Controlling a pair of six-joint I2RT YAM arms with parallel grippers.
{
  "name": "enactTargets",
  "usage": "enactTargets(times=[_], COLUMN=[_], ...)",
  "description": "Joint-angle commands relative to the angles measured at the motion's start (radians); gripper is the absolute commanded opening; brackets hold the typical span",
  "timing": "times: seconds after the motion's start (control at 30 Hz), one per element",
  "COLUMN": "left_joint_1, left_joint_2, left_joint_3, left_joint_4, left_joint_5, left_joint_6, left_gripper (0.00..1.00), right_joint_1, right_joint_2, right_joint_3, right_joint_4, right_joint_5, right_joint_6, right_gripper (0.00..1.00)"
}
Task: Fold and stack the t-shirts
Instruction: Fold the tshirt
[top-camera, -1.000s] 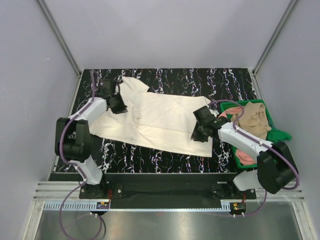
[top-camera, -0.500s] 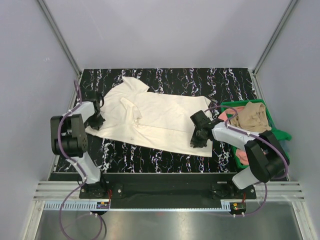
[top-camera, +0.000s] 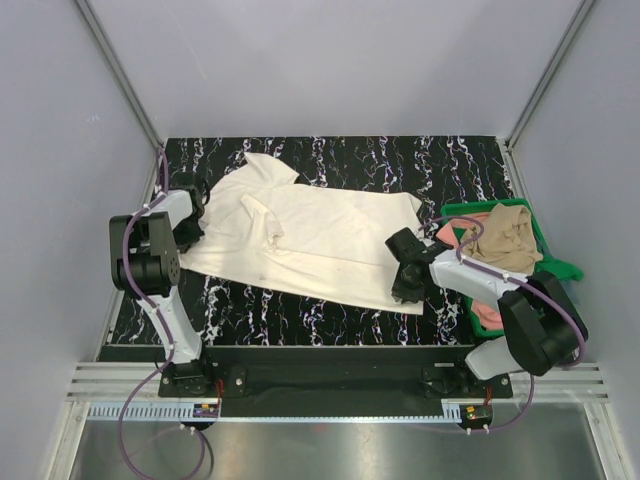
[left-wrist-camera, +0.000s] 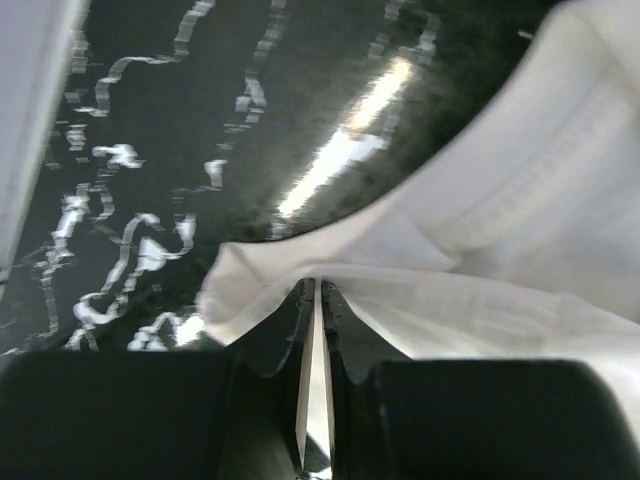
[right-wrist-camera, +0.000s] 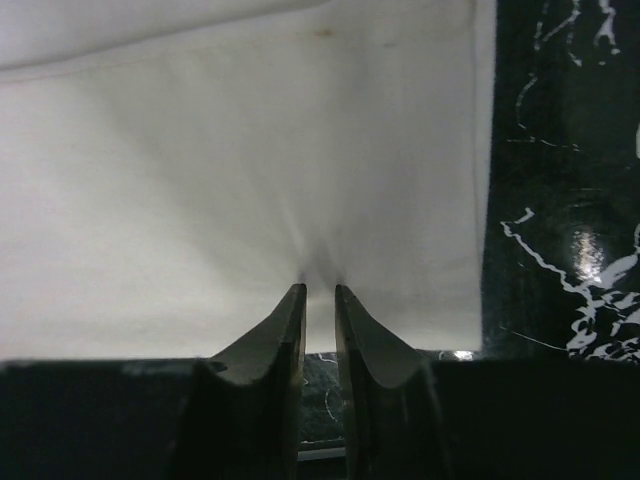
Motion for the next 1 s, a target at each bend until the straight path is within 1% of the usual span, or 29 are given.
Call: enactTargets(times=[0.0, 0.07, 0.13, 0.2, 0.23, 0.27, 0.3, 0.33, 0.37, 0.4, 0.43, 0.47, 0.5, 0.53, 0.57, 0.6, 0.63, 0.67, 0.7, 0.73, 0.8, 0.83, 0.87, 0.9, 0.97], left_joint_1=[0.010, 0.012, 0.010, 0.013, 0.012, 0.013, 0.012, 0.013, 0.013, 0.013, 0.013, 0.013, 0.013, 0.013, 0.013, 0.010, 0.004, 0.004, 0.006, 0.007, 0.019, 0.024, 0.035, 0.039, 0.073], left_joint_2=[-0.070, -0.077, -0.074, -0.068, -0.071, -0.102, -0.128, -0.158, -0.216, -0.243, -0.267, -0.306, -0.323, -0.335, -0.362, -0.372, -0.373, -0.363, -0.346, -0.302, -0.248, -0.199, -0.179, -0.160, -0.110], left_joint_3=[-0.017, -0.053, -0.059, -0.035, -0.012, 0.002, 0.013, 0.037, 0.053, 0.077, 0.087, 0.090, 0.094, 0.081, 0.061, 0.036, -0.008, -0.020, -0.030, -0.039, -0.042, -0.045, -0.051, -0.063, -0.070], left_joint_4=[-0.038, -0.055, -0.075, -0.133, -0.150, -0.169, -0.178, -0.175, -0.172, -0.152, -0.131, -0.109, -0.077, -0.051, -0.013, 0.067, 0.101, 0.118, 0.120, 0.115, 0.086, 0.072, 0.061, 0.055, 0.035], left_joint_5=[-0.189, -0.231, -0.222, -0.222, -0.222, -0.225, -0.217, -0.197, -0.135, -0.084, -0.020, 0.125, 0.192, 0.267, 0.451, 0.535, 0.616, 0.622, 0.610, 0.581, 0.547, 0.521, 0.452, 0.418, 0.389], left_joint_6=[-0.019, -0.069, -0.089, -0.106, -0.108, -0.109, -0.103, -0.082, -0.068, -0.030, -0.005, 0.016, 0.021, 0.006, 0.004, -0.002, -0.022, -0.031, -0.043, -0.045, -0.051, -0.062, -0.068, -0.086, -0.108], left_gripper=[0.13, 0.12, 0.11, 0.09, 0.09, 0.09, 0.11, 0.13, 0.15, 0.20, 0.22, 0.25, 0.26, 0.27, 0.27, 0.27, 0.29, 0.29, 0.30, 0.29, 0.29, 0.28, 0.29, 0.29, 0.28], right_joint_1=[0.004, 0.005, 0.005, 0.007, 0.007, 0.007, 0.007, 0.007, 0.007, 0.005, 0.007, 0.005, 0.005, 0.007, 0.007, 0.012, 0.013, 0.022, 0.028, 0.038, 0.070, 0.084, 0.097, 0.129, 0.151], right_joint_2=[-0.070, -0.093, -0.112, -0.138, -0.182, -0.208, -0.237, -0.295, -0.320, -0.361, -0.374, -0.379, -0.373, -0.332, -0.299, -0.265, -0.186, -0.144, -0.100, -0.019, 0.057, 0.122, 0.150, 0.181, 0.184], right_joint_3=[-0.017, -0.026, -0.031, -0.026, -0.022, -0.015, -0.005, 0.000, 0.006, 0.014, 0.017, 0.023, 0.035, 0.054, 0.076, 0.127, 0.153, 0.184, 0.257, 0.294, 0.397, 0.429, 0.484, 0.498, 0.500], right_joint_4=[-0.069, -0.071, -0.071, -0.080, -0.107, -0.120, -0.126, -0.118, -0.098, -0.034, 0.007, 0.053, 0.101, 0.176, 0.207, 0.234, 0.295, 0.316, 0.333, 0.339, 0.345, 0.350, 0.348, 0.345, 0.345], right_joint_5=[0.075, 0.065, 0.031, 0.011, 0.012, 0.011, 0.000, -0.013, -0.033, -0.075, -0.092, -0.102, -0.124, -0.135, -0.142, -0.168, -0.178, -0.188, -0.207, -0.208, -0.210, -0.218, -0.224, -0.222, -0.204], right_joint_6=[0.003, 0.010, 0.007, 0.001, 0.001, 0.001, -0.003, -0.011, -0.020, -0.025, -0.022, -0.014, 0.007, 0.018, 0.027, 0.042, 0.049, 0.055, 0.061, 0.059, 0.044, 0.029, -0.006, -0.017, -0.011], right_gripper=[0.25, 0.25, 0.25, 0.25, 0.26, 0.27, 0.28, 0.32, 0.34, 0.38, 0.41, 0.47, 0.48, 0.49, 0.49, 0.49, 0.49, 0.49, 0.48, 0.48, 0.47, 0.47, 0.46, 0.46, 0.46])
